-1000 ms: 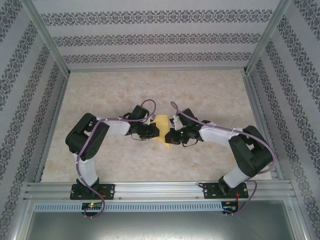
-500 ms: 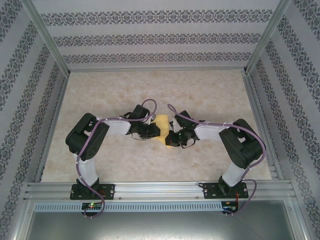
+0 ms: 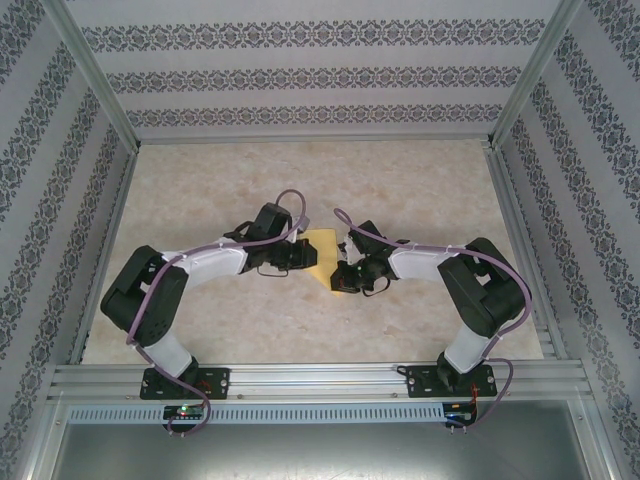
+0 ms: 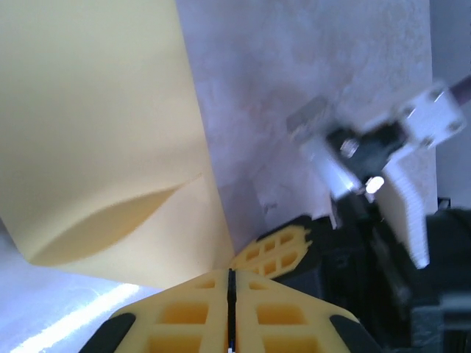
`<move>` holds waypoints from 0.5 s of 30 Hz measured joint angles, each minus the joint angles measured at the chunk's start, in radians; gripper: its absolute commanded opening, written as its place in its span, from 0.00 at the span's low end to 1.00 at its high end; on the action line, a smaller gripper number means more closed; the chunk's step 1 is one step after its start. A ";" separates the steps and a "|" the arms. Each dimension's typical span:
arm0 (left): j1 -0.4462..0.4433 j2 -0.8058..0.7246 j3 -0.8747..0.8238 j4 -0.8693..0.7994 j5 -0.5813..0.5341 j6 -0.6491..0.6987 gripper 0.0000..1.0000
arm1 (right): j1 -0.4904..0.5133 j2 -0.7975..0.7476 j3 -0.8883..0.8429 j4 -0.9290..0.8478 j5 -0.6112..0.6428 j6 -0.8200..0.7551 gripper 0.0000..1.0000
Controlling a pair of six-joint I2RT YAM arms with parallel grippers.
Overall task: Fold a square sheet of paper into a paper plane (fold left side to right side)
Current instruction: Third fold the triangle at the center of the table.
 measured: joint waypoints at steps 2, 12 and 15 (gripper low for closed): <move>-0.019 0.017 -0.028 0.020 0.019 -0.009 0.08 | 0.000 0.000 0.000 0.000 0.000 -0.003 0.00; -0.055 0.098 -0.050 0.118 0.060 -0.037 0.06 | 0.000 0.001 0.006 -0.012 0.001 -0.018 0.00; -0.055 0.123 -0.050 0.133 0.060 -0.045 0.06 | 0.000 0.002 0.009 -0.018 0.002 -0.021 0.00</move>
